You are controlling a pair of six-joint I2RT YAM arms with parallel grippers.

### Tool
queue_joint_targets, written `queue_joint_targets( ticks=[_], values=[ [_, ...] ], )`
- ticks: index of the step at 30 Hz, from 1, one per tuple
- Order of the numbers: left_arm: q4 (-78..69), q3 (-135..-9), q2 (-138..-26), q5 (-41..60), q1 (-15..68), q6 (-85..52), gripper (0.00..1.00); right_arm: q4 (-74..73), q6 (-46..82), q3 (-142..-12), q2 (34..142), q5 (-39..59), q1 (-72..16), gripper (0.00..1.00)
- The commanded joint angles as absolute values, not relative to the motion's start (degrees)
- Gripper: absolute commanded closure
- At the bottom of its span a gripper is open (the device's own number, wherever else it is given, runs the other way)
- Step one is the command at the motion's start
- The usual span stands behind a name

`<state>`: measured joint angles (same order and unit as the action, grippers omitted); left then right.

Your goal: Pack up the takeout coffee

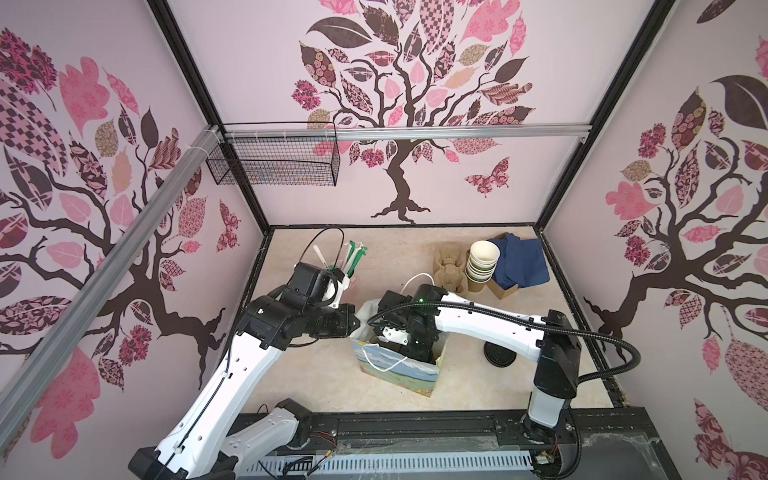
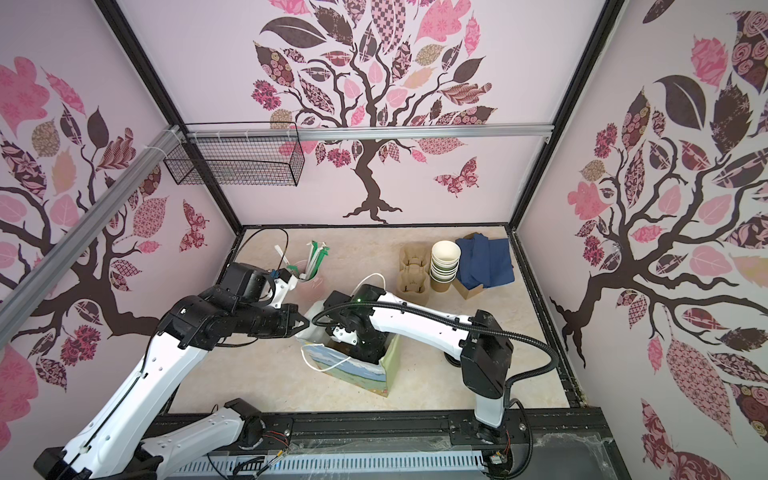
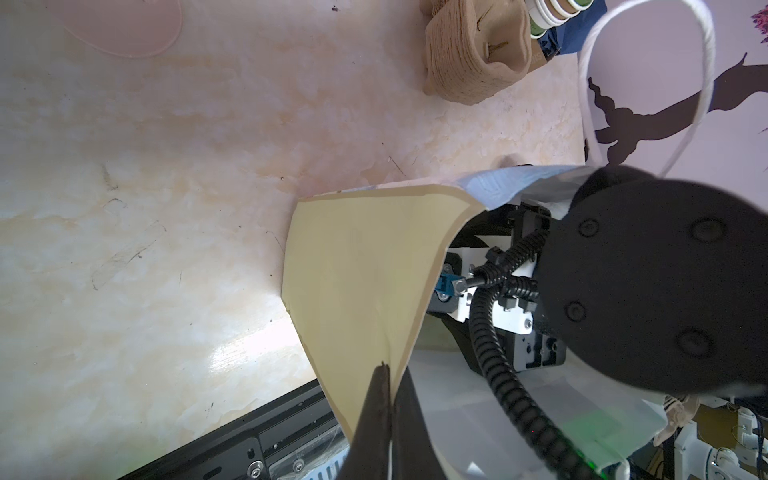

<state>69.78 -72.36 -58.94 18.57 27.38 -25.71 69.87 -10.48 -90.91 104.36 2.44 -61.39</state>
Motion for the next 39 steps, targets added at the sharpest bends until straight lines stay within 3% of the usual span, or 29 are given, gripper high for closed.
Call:
queue_joint_targets(
  ticks=[1, 18, 39],
  values=[
    [69.38, -72.29, -58.98, 18.28, 27.51, -26.02, 1.0, 70.42, -10.2, -89.91, 106.24, 1.01, -61.68, 0.2],
    [69.46, -72.42, -59.19, 17.93, 27.51, -26.19, 1.0, 64.1, -8.79, -85.42, 105.64, 8.96, -61.74, 0.23],
    [69.66, -72.33, -59.17, 17.93, 27.52, -26.19, 1.0, 61.5, -7.76, -84.78, 107.66, 8.67, -61.92, 0.24]
  ],
)
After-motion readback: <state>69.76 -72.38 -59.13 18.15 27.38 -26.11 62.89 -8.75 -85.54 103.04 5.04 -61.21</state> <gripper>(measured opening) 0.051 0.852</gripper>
